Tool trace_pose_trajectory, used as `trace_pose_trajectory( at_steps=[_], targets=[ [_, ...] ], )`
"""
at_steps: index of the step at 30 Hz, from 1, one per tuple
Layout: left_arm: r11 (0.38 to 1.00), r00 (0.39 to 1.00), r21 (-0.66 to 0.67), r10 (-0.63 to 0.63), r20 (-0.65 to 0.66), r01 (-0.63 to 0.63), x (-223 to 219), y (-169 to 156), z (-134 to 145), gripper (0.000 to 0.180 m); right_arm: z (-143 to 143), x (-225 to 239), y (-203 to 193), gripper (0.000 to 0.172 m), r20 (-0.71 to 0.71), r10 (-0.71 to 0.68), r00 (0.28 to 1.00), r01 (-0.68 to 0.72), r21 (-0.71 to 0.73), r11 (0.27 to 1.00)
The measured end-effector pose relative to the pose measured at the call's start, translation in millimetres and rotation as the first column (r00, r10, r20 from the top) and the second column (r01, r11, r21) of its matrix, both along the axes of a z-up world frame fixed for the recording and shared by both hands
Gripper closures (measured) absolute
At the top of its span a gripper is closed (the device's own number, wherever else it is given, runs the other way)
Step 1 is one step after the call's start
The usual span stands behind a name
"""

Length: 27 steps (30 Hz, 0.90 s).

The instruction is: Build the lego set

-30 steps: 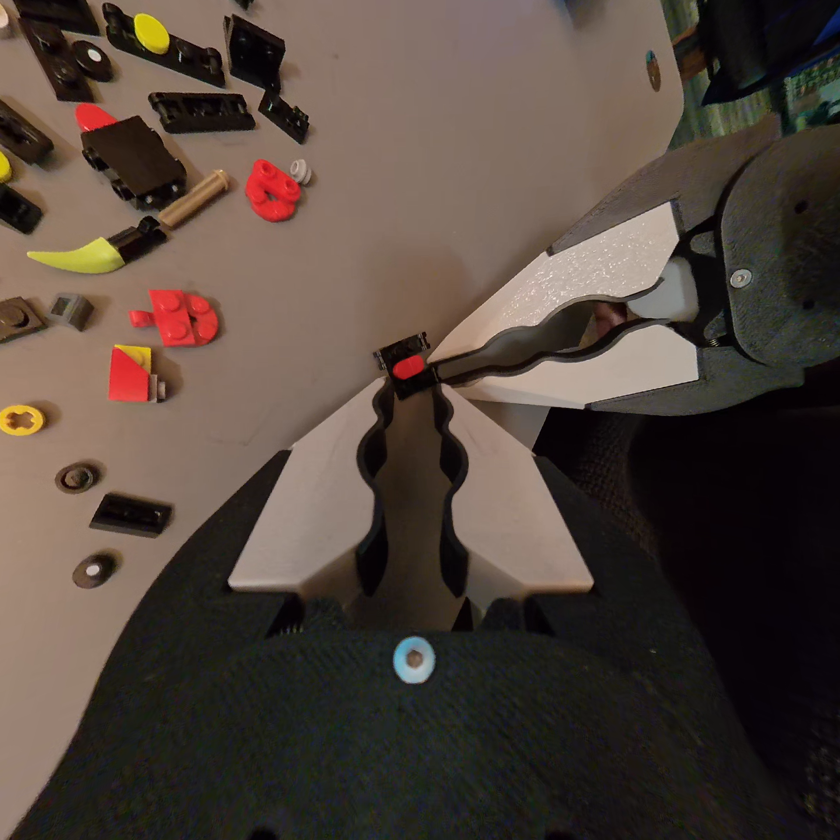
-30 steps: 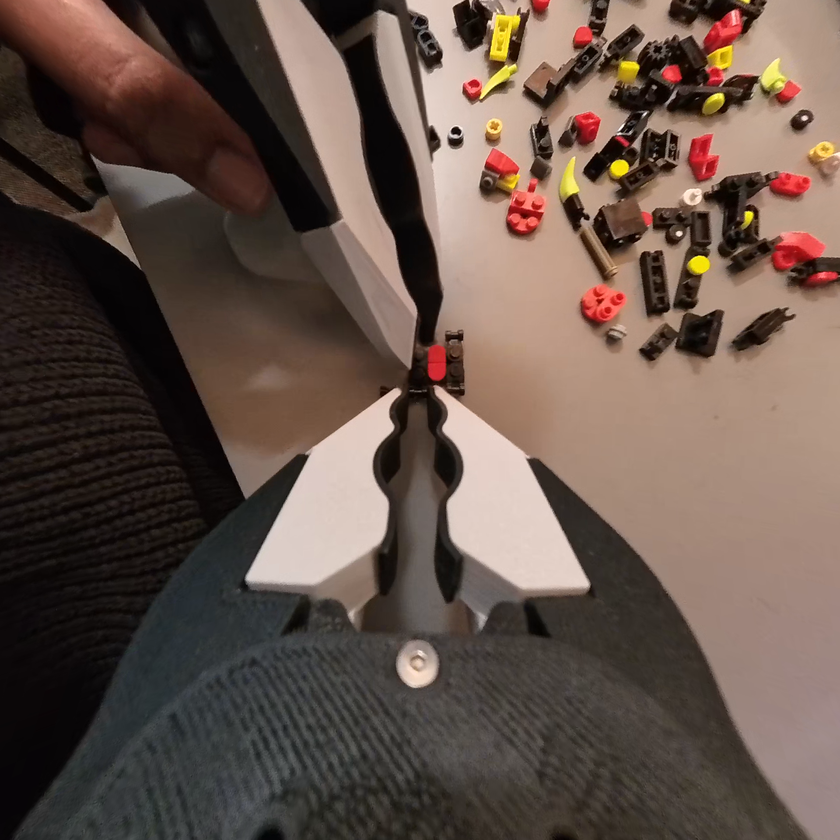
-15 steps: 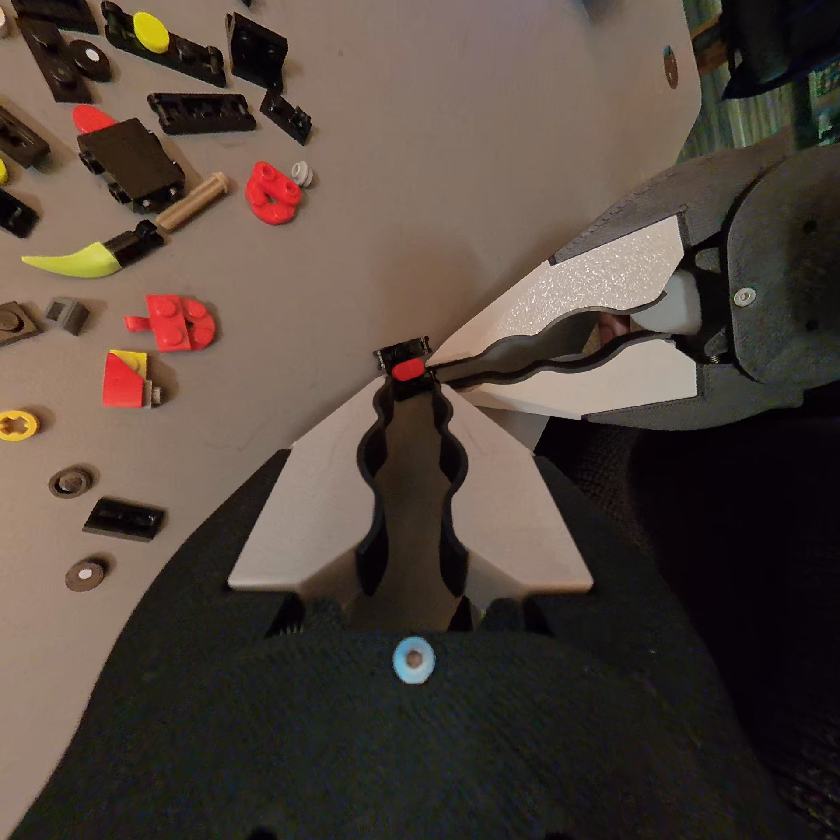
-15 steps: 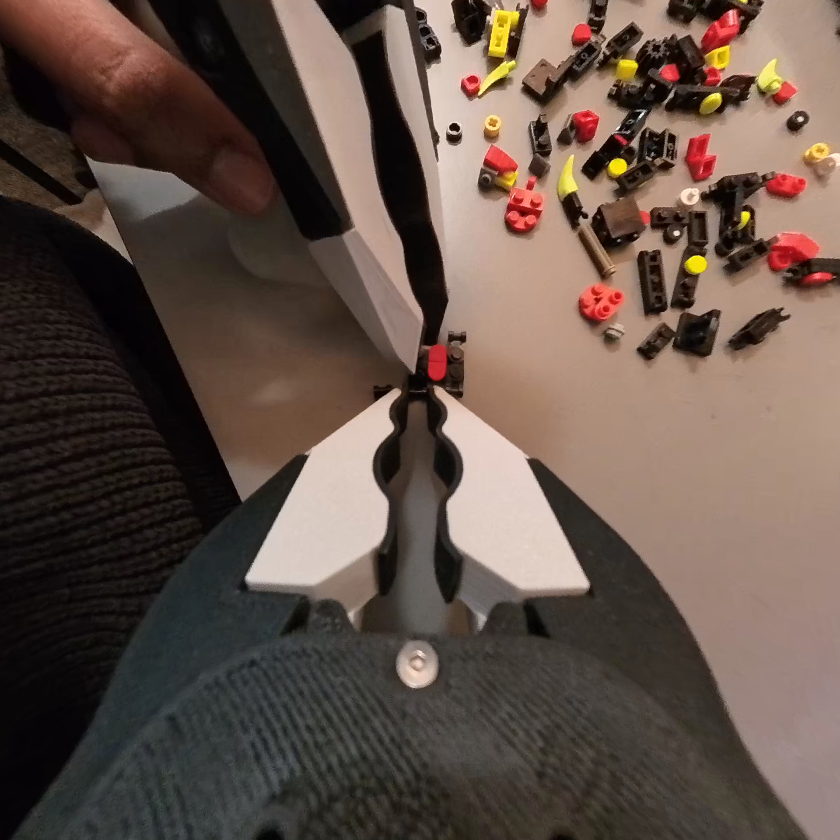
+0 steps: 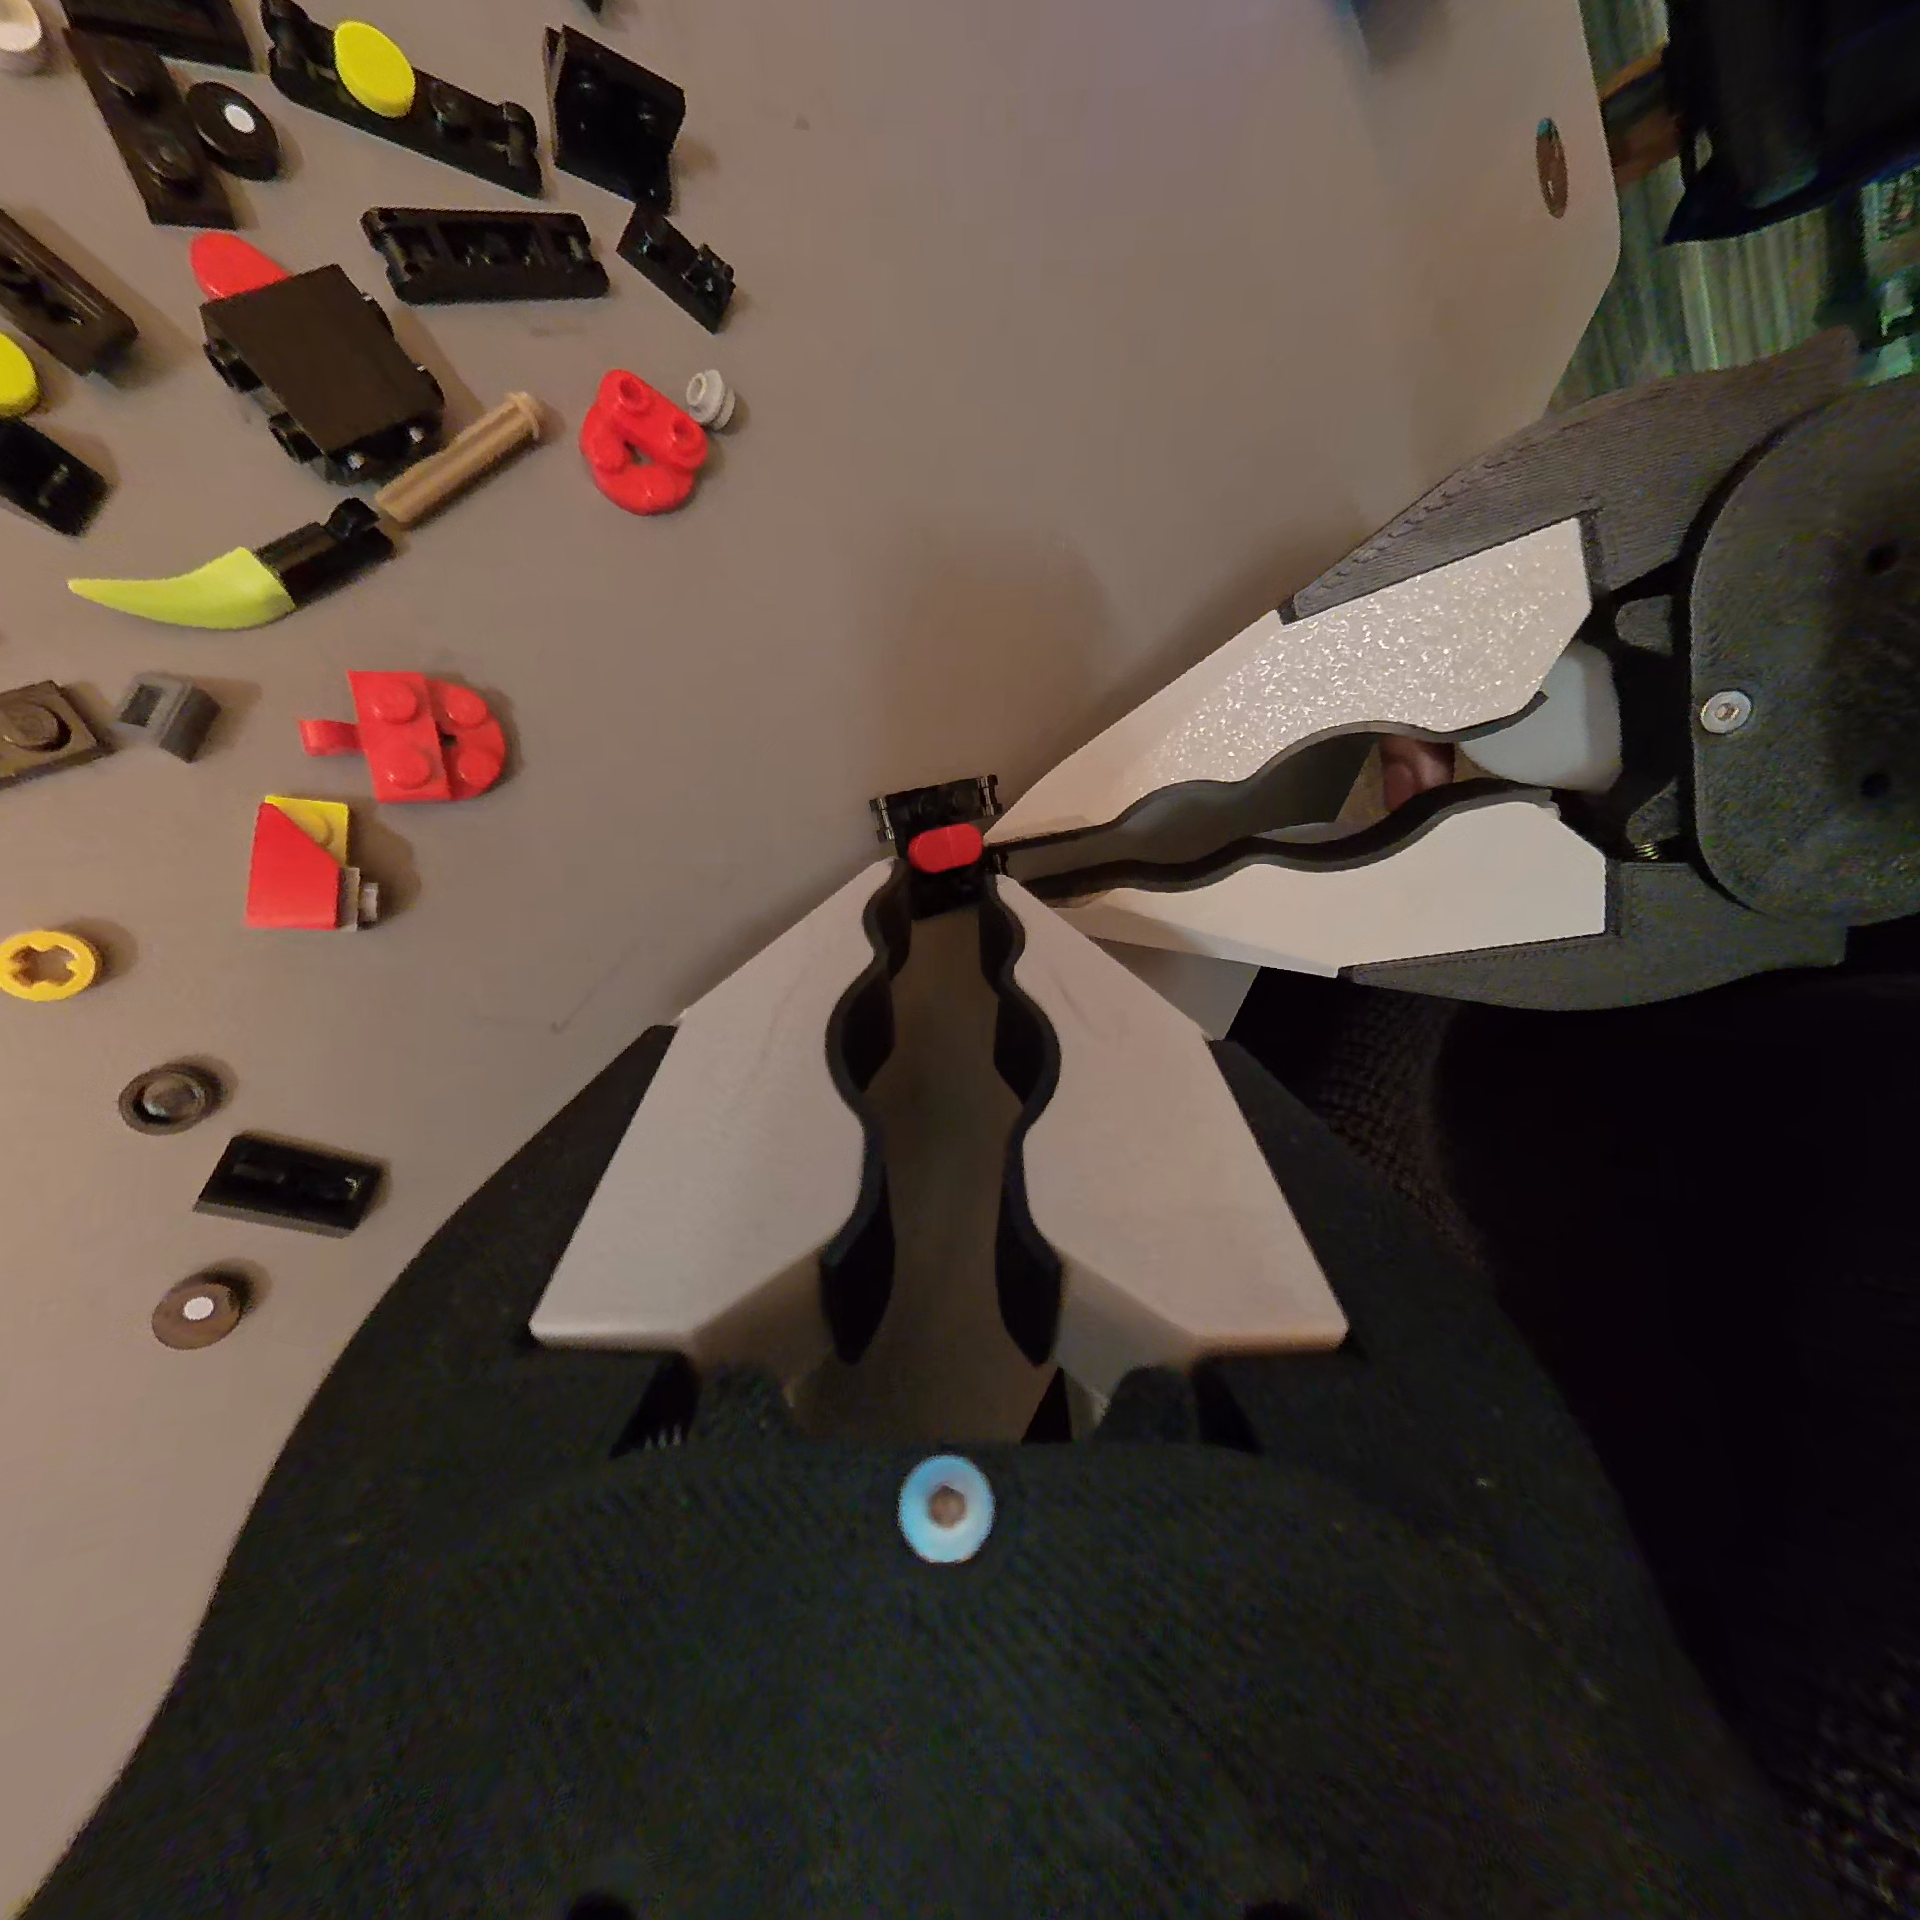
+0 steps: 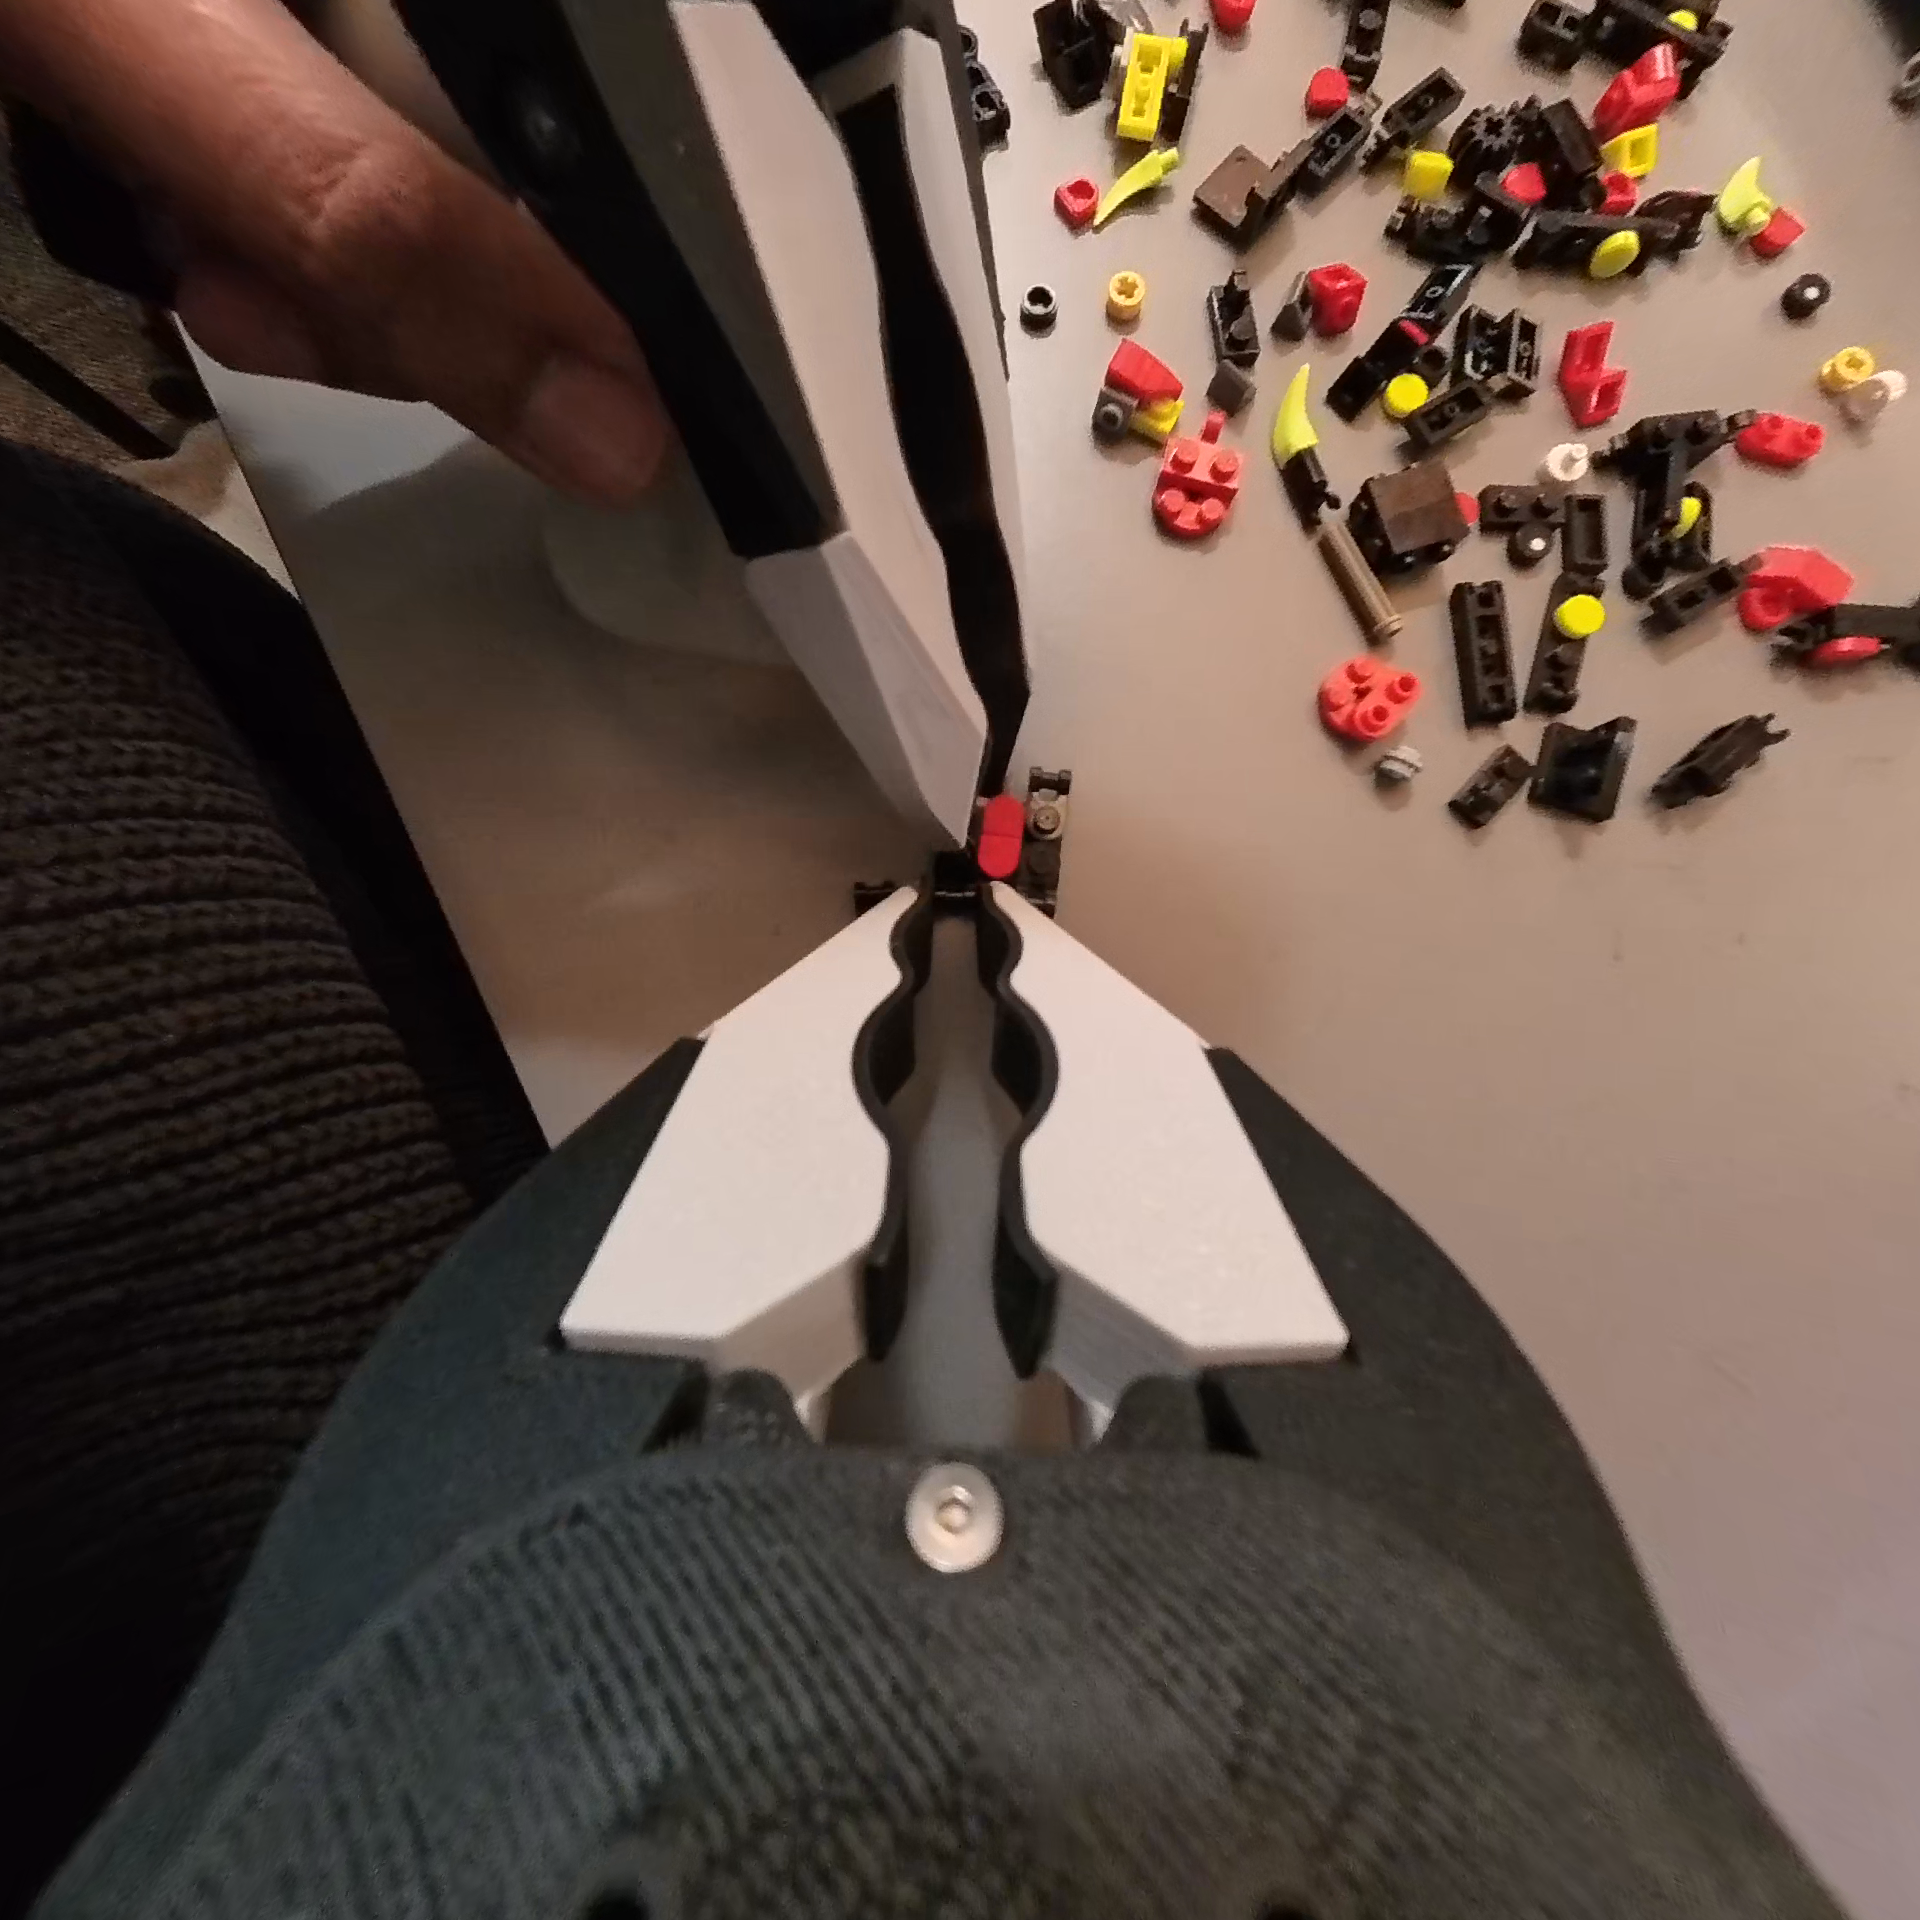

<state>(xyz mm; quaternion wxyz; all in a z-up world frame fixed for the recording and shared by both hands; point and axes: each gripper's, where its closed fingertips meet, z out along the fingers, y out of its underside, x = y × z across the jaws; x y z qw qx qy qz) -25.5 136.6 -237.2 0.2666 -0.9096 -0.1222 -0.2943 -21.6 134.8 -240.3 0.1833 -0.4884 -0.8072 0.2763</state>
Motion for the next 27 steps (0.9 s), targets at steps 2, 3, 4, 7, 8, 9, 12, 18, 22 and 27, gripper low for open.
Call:
trace_pose_trajectory(
  at_steps=[2,3,4,7,8,9,12,18,22,27],
  targets=[
    [1.000,1.000,0.000,0.001,0.002,-0.001,-0.1,0.0,0.0,0.170,0.0,-0.1,0.1,0.165,-0.001,0.000,1.000,0.000,0.005,1.000],
    [1.000,1.000,0.000,0.002,0.003,-0.002,-0.3,0.2,0.0,0.170,0.0,-0.1,0.2,0.165,-0.001,0.000,1.000,0.000,0.007,1.000],
    [1.000,1.000,0.001,0.003,0.004,-0.003,-0.3,0.2,0.0,0.170,0.1,-0.2,0.2,0.165,0.000,0.000,1.000,0.000,0.009,1.000],
    [1.000,1.000,0.001,0.007,0.006,-0.007,-0.5,0.3,-0.1,0.170,0.2,-0.4,0.5,0.165,0.002,-0.001,1.000,0.001,0.016,1.000],
    [1.000,1.000,0.002,0.008,0.005,-0.008,-0.7,0.5,-0.2,0.170,0.3,-0.4,0.6,0.165,0.002,-0.002,1.000,0.002,0.019,1.000],
    [1.000,1.000,0.003,0.008,0.005,-0.008,-0.6,0.6,-0.3,0.170,0.3,-0.4,0.8,0.165,0.003,-0.002,1.000,0.002,0.022,1.000],
    [1.000,1.000,0.003,0.006,0.003,-0.006,-0.6,0.8,-0.3,0.170,0.2,-0.4,1.1,0.165,0.010,0.003,1.000,-0.004,0.032,0.999],
    [1.000,1.000,0.002,0.008,-0.008,-0.008,-0.5,1.6,-0.2,0.171,0.0,-0.6,1.8,0.165,0.020,0.012,1.000,-0.013,0.056,0.998],
    [1.000,0.999,-0.012,0.017,-0.041,-0.017,-3.5,1.7,-2.7,0.177,-0.4,-0.5,1.7,0.165,0.035,0.013,0.999,-0.015,0.055,0.998],
    [1.000,0.997,-0.008,0.003,-0.082,-0.004,-2.9,2.5,-2.8,0.176,-1.5,0.2,2.2,0.166,0.068,-0.004,0.998,0.004,-0.002,1.000]
  ],
)
